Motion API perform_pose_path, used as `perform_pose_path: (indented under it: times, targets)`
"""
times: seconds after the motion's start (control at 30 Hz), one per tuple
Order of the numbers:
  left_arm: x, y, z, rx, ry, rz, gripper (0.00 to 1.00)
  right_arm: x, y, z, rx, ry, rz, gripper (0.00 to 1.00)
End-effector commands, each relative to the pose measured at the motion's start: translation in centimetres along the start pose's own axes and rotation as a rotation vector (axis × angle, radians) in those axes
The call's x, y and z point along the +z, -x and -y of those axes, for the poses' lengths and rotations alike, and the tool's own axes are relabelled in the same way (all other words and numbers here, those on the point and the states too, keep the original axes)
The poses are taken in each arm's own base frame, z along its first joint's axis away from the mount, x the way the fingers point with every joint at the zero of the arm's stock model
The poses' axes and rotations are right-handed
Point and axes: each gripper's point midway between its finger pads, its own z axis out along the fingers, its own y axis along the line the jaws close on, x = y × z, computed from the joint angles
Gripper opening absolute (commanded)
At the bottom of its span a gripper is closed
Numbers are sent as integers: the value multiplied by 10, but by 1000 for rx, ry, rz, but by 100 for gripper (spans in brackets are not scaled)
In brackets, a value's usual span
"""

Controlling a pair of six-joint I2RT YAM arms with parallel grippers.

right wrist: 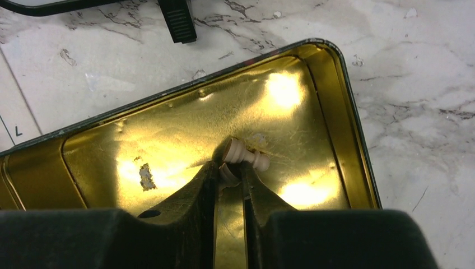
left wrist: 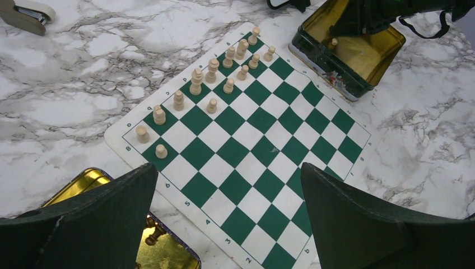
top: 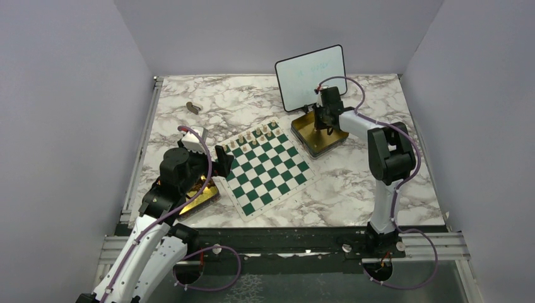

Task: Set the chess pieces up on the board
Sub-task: Pick up the chess piece from the storage box.

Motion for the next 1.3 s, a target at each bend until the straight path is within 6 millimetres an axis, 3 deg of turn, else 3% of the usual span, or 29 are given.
perform_pose_path:
  times: [0.0, 0.77, 1.1, 1.27]
  targets:
    - [0, -1, 2, 11, -17, 8, 99, -19, -13, 8, 85, -47, -59, 21]
    - [1, -2, 3, 9, -24, 2, 99, -54, 7, 13, 239, -75, 18, 16]
    - [13, -2, 1, -63, 4, -14, 94, -70, 17, -24, 403, 128, 32, 16]
    - [27, 15, 16, -161, -42, -6, 89, -89, 27, -44, 475, 244, 54, 16]
